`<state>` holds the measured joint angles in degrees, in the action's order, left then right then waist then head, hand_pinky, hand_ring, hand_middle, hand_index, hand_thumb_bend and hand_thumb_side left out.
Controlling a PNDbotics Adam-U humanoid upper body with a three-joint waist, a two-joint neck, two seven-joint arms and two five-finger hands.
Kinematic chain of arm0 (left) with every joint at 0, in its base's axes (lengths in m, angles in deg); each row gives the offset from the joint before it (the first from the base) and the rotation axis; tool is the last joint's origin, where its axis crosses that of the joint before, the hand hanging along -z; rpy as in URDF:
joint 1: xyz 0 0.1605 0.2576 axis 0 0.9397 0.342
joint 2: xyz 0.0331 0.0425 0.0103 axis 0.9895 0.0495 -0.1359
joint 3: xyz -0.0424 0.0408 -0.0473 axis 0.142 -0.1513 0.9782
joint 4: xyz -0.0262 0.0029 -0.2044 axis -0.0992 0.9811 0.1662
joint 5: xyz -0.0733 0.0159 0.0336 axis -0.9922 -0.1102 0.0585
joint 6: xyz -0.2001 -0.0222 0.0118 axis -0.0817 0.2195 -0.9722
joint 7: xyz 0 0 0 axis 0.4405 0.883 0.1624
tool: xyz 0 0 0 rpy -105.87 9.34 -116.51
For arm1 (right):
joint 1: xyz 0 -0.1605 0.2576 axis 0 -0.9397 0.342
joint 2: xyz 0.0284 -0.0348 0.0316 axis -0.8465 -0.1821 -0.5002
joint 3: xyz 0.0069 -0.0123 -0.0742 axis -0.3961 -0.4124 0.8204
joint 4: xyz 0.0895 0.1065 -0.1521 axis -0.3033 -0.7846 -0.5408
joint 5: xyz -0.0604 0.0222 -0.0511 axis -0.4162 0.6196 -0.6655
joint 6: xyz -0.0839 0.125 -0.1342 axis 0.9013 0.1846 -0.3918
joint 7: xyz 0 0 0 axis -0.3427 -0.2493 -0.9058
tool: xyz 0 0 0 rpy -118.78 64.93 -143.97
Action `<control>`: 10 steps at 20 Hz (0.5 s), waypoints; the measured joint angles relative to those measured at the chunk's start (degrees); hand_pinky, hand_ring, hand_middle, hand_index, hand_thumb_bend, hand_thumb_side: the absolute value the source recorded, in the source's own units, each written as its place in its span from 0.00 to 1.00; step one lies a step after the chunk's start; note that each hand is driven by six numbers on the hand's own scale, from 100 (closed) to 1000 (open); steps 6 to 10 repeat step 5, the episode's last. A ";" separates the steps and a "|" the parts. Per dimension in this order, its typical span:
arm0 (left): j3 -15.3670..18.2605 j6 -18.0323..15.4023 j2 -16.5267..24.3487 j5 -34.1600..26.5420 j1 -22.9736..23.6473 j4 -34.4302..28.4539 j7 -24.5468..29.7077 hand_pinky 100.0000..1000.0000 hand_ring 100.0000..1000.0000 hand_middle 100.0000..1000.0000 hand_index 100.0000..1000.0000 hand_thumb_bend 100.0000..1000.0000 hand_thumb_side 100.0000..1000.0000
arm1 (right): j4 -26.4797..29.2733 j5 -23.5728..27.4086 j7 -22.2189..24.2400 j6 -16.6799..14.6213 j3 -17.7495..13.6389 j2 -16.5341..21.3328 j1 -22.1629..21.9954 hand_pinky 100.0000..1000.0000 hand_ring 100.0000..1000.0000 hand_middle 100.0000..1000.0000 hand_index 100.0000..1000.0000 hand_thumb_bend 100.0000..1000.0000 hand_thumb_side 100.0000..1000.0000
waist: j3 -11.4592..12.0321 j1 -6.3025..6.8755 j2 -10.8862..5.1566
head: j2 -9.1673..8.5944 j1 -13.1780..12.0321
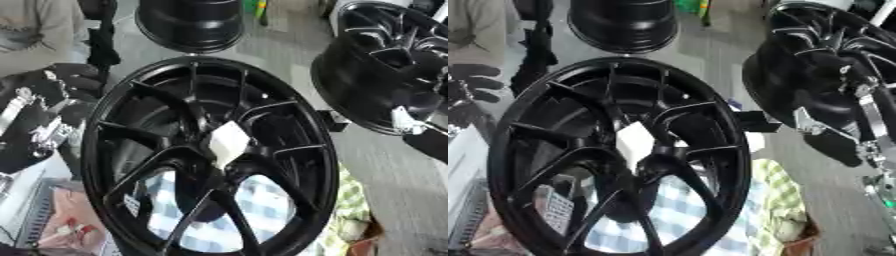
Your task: Pull the pin out of the wheel hub.
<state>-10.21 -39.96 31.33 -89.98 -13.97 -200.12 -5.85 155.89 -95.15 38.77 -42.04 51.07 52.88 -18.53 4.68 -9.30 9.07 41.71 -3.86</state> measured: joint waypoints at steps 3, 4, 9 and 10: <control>0.02 0.00 0.00 0.00 -0.01 0.00 -0.01 0.69 0.76 0.77 0.85 0.28 0.67 | -0.02 -0.04 -0.04 0.05 -0.18 -0.09 -0.11 0.63 0.76 0.68 0.88 0.00 0.17 | 0.00 0.01 0.01 | 0.00 0.00; 0.03 0.00 0.00 0.00 -0.01 0.00 -0.02 0.69 0.76 0.77 0.85 0.28 0.67 | -0.03 -0.04 -0.05 0.05 -0.18 -0.11 -0.16 0.63 0.76 0.68 0.88 0.00 0.16 | 0.00 0.01 0.02 | 0.00 0.00; 0.06 0.00 0.00 0.01 -0.01 0.00 -0.02 0.69 0.76 0.77 0.85 0.28 0.67 | -0.04 -0.04 -0.07 0.05 -0.19 -0.11 -0.35 0.63 0.76 0.68 0.88 0.00 0.16 | 0.00 0.02 0.06 | 0.00 0.00; 0.06 0.00 0.00 0.01 -0.01 0.00 -0.02 0.69 0.76 0.77 0.85 0.28 0.67 | -0.04 -0.04 -0.07 0.05 -0.19 -0.11 -0.35 0.63 0.76 0.68 0.88 0.00 0.16 | 0.00 0.02 0.06 | 0.00 0.00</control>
